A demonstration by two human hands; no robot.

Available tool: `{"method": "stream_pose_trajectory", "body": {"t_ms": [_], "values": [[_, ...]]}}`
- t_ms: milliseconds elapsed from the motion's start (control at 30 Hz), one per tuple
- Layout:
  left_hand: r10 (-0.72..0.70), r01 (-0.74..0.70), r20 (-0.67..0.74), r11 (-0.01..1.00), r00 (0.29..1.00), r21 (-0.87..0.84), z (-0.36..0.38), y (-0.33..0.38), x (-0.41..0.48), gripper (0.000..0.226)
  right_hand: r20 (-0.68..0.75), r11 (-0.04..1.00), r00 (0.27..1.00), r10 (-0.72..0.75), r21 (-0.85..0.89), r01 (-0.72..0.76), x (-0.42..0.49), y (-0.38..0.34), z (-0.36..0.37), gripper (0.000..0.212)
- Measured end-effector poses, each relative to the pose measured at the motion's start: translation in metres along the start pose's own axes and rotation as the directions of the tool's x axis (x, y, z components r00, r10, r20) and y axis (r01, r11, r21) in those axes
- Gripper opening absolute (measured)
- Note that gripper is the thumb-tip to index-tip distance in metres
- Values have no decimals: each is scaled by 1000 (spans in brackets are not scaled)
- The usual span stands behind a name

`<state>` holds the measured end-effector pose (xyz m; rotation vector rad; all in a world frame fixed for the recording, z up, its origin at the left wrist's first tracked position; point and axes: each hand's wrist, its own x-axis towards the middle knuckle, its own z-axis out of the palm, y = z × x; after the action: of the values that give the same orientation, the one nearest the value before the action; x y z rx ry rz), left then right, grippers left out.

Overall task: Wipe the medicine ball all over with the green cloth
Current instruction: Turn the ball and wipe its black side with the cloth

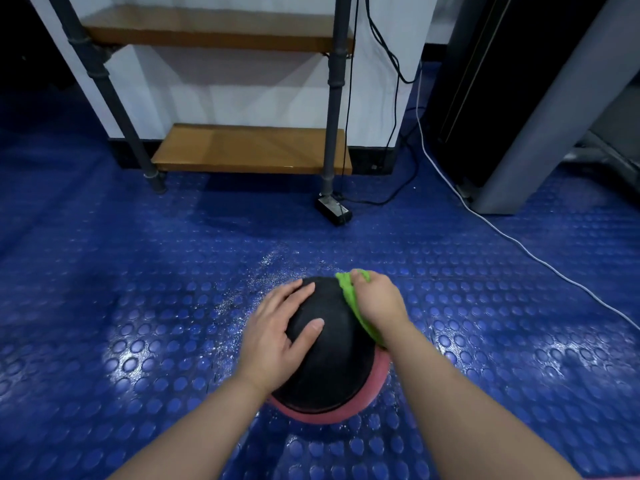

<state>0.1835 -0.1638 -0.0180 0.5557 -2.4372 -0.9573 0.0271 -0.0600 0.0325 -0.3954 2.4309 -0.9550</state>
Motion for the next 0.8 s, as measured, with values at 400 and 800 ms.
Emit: {"method": "stream_pose_trajectory", "body": {"t_ms": [400,800], "values": [[-491,492,111,870,864,18,-32,3,6,74,-109,935,990,91,352,-47,-12,32,17,48],[-640,623,-91,766,763,-158,-11,13,15,84,-181,693,970,165,721,16,-5,22,-9,38]]}}
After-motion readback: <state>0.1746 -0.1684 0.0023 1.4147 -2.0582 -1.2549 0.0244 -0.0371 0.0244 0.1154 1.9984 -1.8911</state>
